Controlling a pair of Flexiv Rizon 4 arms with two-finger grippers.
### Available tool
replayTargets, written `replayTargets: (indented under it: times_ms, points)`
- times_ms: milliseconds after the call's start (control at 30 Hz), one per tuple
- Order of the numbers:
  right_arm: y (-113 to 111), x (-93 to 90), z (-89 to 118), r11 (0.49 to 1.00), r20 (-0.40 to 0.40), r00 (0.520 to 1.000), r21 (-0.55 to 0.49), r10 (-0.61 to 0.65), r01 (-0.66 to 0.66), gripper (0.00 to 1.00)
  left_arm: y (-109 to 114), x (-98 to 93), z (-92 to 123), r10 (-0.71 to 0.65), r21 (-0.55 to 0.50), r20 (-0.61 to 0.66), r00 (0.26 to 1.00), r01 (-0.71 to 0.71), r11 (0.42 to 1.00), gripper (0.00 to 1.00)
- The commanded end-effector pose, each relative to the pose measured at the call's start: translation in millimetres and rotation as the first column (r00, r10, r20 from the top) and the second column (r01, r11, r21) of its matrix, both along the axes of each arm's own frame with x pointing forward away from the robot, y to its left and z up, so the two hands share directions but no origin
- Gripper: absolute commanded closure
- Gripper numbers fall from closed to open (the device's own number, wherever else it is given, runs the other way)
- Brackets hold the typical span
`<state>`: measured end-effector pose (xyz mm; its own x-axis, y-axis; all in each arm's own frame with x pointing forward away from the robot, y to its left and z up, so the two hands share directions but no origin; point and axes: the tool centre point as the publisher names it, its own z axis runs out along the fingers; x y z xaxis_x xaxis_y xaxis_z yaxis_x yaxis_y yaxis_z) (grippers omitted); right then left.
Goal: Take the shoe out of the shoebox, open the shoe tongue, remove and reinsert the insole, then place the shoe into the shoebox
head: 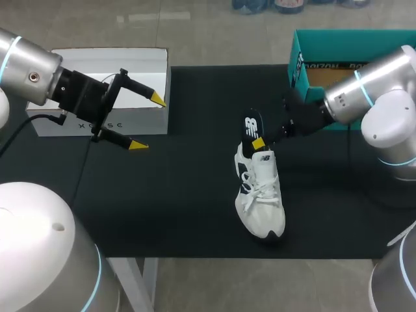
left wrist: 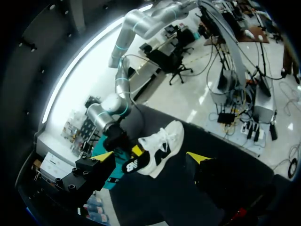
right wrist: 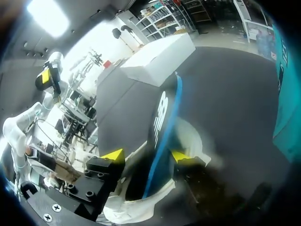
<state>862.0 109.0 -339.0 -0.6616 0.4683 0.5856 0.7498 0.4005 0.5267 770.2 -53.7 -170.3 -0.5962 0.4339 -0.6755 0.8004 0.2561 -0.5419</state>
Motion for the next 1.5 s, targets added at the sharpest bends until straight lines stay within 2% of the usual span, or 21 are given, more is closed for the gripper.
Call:
replayTargets:
  times_ms: [33, 67, 100, 133, 600, 767, 1167, 1267, 1333, 1367, 1400, 1433, 1500]
  points:
    - [2.9, 7.9, -0.3, 1.0, -0.001, 1.0, -0.008, 0.008, -0.008, 0.61, 0.3, -0.4, 0.3, 0.0, 0.003, 0.0, 1.0, 0.0, 1.0, 0.0]
    - [3.1, 8.6, 0.1, 1.0, 0.001, 1.0, -0.008, 0.009, -0.009, 0.73, 0.3, -0.4, 0.3, 0.0, 0.003, 0.0, 1.0, 0.0, 1.0, 0.0]
    - [3.2, 8.9, 0.2, 1.0, 0.004, 1.0, -0.007, 0.012, -0.012, 0.93, 0.3, -0.4, 0.3, 0.0, 0.003, 0.0, 1.0, 0.0, 1.0, 0.0]
    - [3.3, 9.0, 0.3, 1.0, 0.005, 1.0, -0.006, 0.013, -0.013, 1.0, 0.3, -0.4, 0.3, 0.0, 0.003, 0.0, 1.0, 0.0, 1.0, 0.0]
    - [-1.0, 3.6, -5.6, 1.0, -0.011, 1.0, 0.0, 0.003, -0.003, 1.0, 0.3, -0.4, 0.3, 0.0, 0.003, 0.0, 1.0, 0.0, 1.0, 0.0]
    - [-1.6, -10.5, -7.9, 1.0, -0.027, 1.0, -0.004, 0.005, -0.005, 1.0, 0.3, -0.4, 0.3, 0.0, 0.003, 0.0, 1.0, 0.0, 1.0, 0.0]
    - [0.3, -56.2, -34.1, 1.0, -0.104, 0.995, 0.005, 0.005, -0.004, 1.0, 0.3, -0.4, 0.3, 0.0, 0.003, 0.0, 1.0, 0.0, 1.0, 0.0]
    - [-0.4, -61.1, -42.9, 1.0, -0.126, 0.992, -0.001, -0.004, 0.004, 1.0, 0.3, -0.4, 0.3, 0.0, 0.003, 0.0, 1.0, 0.0, 1.0, 0.0]
    - [-1.1, -60.7, -41.7, 1.0, -0.128, 0.992, -0.005, -0.014, 0.013, 1.0, 0.3, -0.4, 0.3, 0.0, 0.003, 0.0, 1.0, 0.0, 1.0, 0.0]
    - [-1.5, -59.4, -39.1, 1.0, -0.126, 0.992, -0.005, -0.017, 0.017, 0.76, 0.3, -0.4, 0.3, 0.0, 0.003, 0.0, 1.0, 0.0, 1.0, 0.0]
    - [-1.7, -57.0, -37.0, 1.0, -0.12, 0.993, -0.007, -0.021, 0.02, 0.61, 0.3, -0.4, 0.3, 0.0, 0.003, 0.0, 1.0, 0.0, 1.0, 0.0]
    - [-1.8, -54.0, -34.7, 1.0, -0.113, 0.993, -0.007, -0.023, 0.023, 0.51, 0.3, -0.4, 0.3, 0.0, 0.003, 0.0, 1.0, 0.0, 1.0, 0.0]
    - [-2.1, -47.3, -27.8, 1.0, -0.097, 0.995, -0.011, -0.027, 0.026, 0.17, 0.3, -0.4, 0.3, 0.0, 0.003, 0.0, 1.0, 0.0, 1.0, 0.0]
